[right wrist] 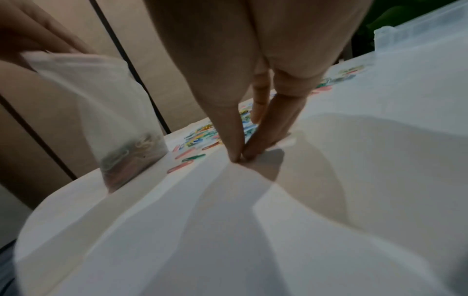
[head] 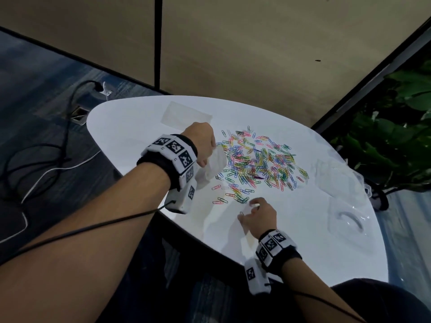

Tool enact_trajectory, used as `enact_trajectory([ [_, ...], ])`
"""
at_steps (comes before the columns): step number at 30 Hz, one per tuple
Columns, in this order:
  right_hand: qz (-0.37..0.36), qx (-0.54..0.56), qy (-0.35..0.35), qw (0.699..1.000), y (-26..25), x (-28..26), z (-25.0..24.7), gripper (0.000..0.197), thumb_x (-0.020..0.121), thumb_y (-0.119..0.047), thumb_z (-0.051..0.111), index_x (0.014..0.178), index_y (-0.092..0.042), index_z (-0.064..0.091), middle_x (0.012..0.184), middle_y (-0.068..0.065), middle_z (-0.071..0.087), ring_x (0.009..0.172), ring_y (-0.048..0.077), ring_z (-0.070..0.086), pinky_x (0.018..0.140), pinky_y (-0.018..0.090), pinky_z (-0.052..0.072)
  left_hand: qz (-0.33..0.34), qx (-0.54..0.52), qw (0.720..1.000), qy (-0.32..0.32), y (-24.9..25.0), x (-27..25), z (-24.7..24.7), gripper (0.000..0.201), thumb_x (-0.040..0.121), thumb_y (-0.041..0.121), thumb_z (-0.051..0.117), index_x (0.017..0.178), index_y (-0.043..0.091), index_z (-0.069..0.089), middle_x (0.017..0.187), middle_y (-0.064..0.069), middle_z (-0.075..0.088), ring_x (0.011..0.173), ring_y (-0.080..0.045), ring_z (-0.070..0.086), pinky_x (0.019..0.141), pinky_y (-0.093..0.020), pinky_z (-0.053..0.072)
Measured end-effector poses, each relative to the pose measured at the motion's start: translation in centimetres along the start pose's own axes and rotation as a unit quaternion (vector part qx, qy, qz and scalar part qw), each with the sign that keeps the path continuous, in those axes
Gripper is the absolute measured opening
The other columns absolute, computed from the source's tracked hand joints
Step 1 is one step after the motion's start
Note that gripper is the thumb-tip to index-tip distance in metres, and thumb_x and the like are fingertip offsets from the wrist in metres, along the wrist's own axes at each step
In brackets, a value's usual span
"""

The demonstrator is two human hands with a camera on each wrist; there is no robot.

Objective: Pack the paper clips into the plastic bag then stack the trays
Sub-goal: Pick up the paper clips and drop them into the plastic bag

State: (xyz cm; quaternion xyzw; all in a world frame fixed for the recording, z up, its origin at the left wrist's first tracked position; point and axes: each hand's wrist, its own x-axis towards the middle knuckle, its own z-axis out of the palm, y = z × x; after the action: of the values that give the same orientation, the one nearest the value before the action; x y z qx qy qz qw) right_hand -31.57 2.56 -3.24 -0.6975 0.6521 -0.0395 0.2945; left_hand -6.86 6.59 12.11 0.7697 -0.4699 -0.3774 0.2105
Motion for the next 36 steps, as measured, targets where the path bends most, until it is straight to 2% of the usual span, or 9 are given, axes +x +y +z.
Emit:
enact_trajectory([
  [5,-0.06,-0.028,0.05,0.997,-2.9,3.4,0.8,0.065,0.076,-0.016,0.078,0.135,-0.017,0.051,0.132,0.014,0.046,0.101,0.026,0.058,0.088,0.025,0.045,-0.011,-0.012,1.0,0.001,-0.3,0.0,-0.4,0.029,0.101,0.002,0.049,0.125,0.0,0.065,0.082,-0.018,0.071,0.086,-0.034,0.076,0.085,-0.04,0.062],
  [10,-0.133,-0.158,0.002,0.979,-3.6,6.8,1.3,0.059,0.09,-0.012,0.062,0.145,-0.022,0.043,0.155,0.015,0.025,0.131,0.035,0.046,0.105,0.038,0.042,-0.009,-0.009,1.0,-0.001,-0.2,0.0,-0.5,0.03,0.101,0.003,0.048,0.126,-0.001,0.064,0.089,-0.022,0.075,0.086,-0.033,0.076,0.085,-0.04,0.062],
  [17,-0.221,-0.253,0.048,0.941,-3.1,8.3,0.7,0.015,0.088,0.002,0.057,0.096,-0.004,0.068,0.107,0.016,0.059,0.079,0.03,0.062,0.068,0.03,0.048,-0.008,0.006,1.0,-0.005,0.0,0.4,-0.2,0.031,0.102,0.004,0.047,0.129,0.0,0.062,0.095,-0.023,0.076,0.086,-0.032,0.077,0.087,-0.041,0.061],
  [21,-0.202,-0.258,0.024,0.945,-2.7,9.3,-2.1,0.016,0.088,-0.005,0.06,0.08,-0.007,0.073,0.08,0.01,0.071,0.067,0.02,0.059,0.059,0.024,0.045,-0.01,0.007,1.0,-0.001,0.0,0.5,0.0,0.031,0.101,0.003,0.047,0.127,0.003,0.064,0.084,-0.018,0.074,0.082,-0.03,0.077,0.084,-0.039,0.062],
  [24,-0.13,-0.163,-0.002,0.978,-2.6,10.0,-4.7,0.019,0.085,-0.016,0.066,0.067,-0.016,0.075,0.068,0.003,0.072,0.064,0.019,0.063,0.061,0.021,0.05,-0.011,0.006,1.0,-0.001,0.1,0.8,0.4,0.031,0.101,0.002,0.047,0.127,0.003,0.064,0.071,-0.011,0.069,0.076,-0.029,0.075,0.081,-0.037,0.063],
  [27,-0.042,0.123,-0.055,0.99,-3.7,10.1,-7.0,0.009,0.086,-0.02,0.072,0.087,-0.013,0.077,0.073,0.0,0.074,0.072,0.013,0.072,0.076,0.027,0.059,-0.013,-0.003,1.0,0.001,0.1,1.0,0.6,0.03,0.101,0.002,0.047,0.126,0.004,0.064,0.073,-0.012,0.07,0.071,-0.028,0.073,0.077,-0.033,0.063],
  [30,-0.028,0.399,-0.132,0.907,-7.0,8.8,-9.0,0.028,0.087,-0.011,0.071,0.109,0.005,0.068,0.086,0.01,0.074,0.078,0.014,0.071,0.076,0.02,0.057,-0.011,-0.007,1.0,0.007,0.1,1.2,0.8,0.031,0.101,0.001,0.047,0.128,0.003,0.063,0.079,-0.015,0.072,0.067,-0.025,0.072,0.07,-0.028,0.062],
  [33,-0.043,0.507,-0.243,0.826,-10.4,6.1,-9.7,0.031,0.088,-0.011,0.069,0.115,0.004,0.065,0.095,0.01,0.073,0.088,0.014,0.071,0.077,0.017,0.055,-0.005,-0.011,1.0,0.014,0.0,1.6,1.1,0.031,0.101,0.001,0.047,0.127,0.002,0.063,0.075,-0.013,0.071,0.06,-0.019,0.071,0.063,-0.024,0.061],
  [36,-0.059,0.523,-0.246,0.814,-12.4,3.7,-8.2,0.022,0.089,-0.007,0.067,0.108,0.003,0.067,0.087,0.007,0.073,0.079,0.012,0.071,0.073,0.016,0.055,-0.001,-0.025,0.999,0.02,-0.2,1.8,1.4,0.029,0.101,0.001,0.048,0.125,0.0,0.065,0.073,-0.014,0.071,0.062,-0.022,0.073,0.069,-0.031,0.064],
])
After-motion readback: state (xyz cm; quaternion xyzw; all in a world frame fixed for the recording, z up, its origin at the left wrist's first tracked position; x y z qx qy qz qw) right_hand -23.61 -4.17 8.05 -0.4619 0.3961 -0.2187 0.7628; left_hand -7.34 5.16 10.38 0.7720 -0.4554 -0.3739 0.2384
